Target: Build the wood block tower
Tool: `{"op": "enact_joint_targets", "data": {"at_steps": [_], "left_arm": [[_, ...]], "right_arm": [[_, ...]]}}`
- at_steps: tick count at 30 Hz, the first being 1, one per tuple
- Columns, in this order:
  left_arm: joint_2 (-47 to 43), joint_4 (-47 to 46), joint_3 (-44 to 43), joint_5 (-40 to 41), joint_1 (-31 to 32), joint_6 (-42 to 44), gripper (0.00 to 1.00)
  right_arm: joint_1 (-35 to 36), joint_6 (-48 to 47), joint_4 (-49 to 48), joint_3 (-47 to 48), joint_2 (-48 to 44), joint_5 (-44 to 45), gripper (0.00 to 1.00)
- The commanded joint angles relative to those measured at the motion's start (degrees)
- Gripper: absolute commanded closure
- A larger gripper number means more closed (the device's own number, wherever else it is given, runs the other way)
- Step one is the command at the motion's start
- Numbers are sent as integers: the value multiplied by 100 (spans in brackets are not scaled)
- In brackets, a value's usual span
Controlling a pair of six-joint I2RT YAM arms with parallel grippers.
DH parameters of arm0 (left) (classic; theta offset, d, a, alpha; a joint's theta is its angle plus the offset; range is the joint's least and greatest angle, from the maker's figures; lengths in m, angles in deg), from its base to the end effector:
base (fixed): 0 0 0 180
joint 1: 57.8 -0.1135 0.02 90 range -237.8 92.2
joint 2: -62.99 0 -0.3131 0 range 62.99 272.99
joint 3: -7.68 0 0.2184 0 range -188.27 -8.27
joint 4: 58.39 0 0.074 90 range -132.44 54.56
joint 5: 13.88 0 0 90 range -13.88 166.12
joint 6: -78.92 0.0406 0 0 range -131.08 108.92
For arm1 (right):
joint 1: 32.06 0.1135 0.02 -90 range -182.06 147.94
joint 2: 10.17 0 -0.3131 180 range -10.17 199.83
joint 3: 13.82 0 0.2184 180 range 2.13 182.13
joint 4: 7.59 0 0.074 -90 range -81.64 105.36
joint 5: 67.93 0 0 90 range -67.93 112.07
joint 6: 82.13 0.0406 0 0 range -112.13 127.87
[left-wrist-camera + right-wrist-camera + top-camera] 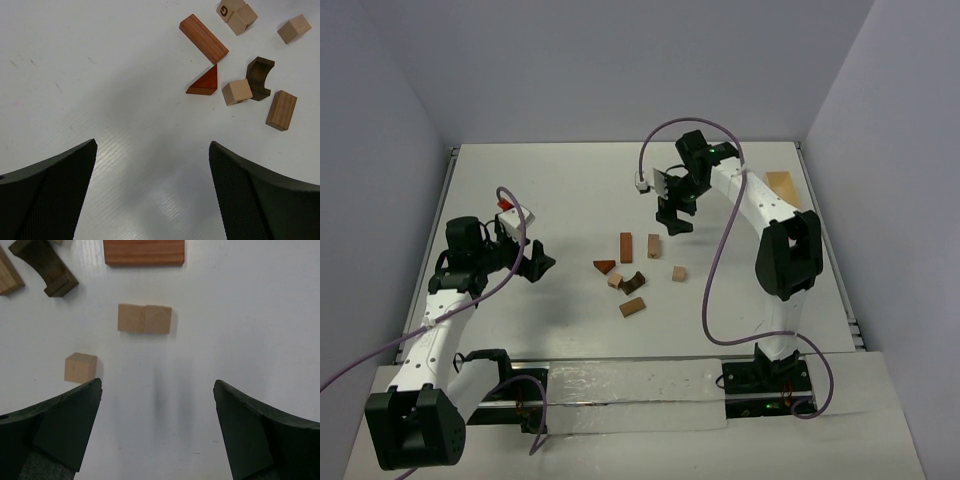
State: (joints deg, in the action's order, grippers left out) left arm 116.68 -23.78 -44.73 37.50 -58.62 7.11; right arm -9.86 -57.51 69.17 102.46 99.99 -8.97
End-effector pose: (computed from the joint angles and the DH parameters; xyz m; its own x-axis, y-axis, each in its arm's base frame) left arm 0.1389 -0.0234 0.2989 -0.4025 0.2382 -0.8839 0.6527 0.7517 -0.0947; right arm 0.3450 0.1634 0.3281 0.0743 -0.8110 -0.5804 -0.9949 -0.0205 -0.0987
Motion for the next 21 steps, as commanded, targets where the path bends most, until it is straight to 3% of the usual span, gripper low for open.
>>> {"op": "enact_joint_targets", "data": {"at_steps": [1,6,21], "left_arm": [[-8,-178,-58,-67,20,-114,1],[77,-343,-55,-137,65,-281,1],[124,-493,-20,-126,190,-442,1]], "right_arm": [[95,173,-674,-595,-36,279,0],[270,458,-1683,-1417,-327,413,0],[752,800,-1848,-1247,418,832,0]]}}
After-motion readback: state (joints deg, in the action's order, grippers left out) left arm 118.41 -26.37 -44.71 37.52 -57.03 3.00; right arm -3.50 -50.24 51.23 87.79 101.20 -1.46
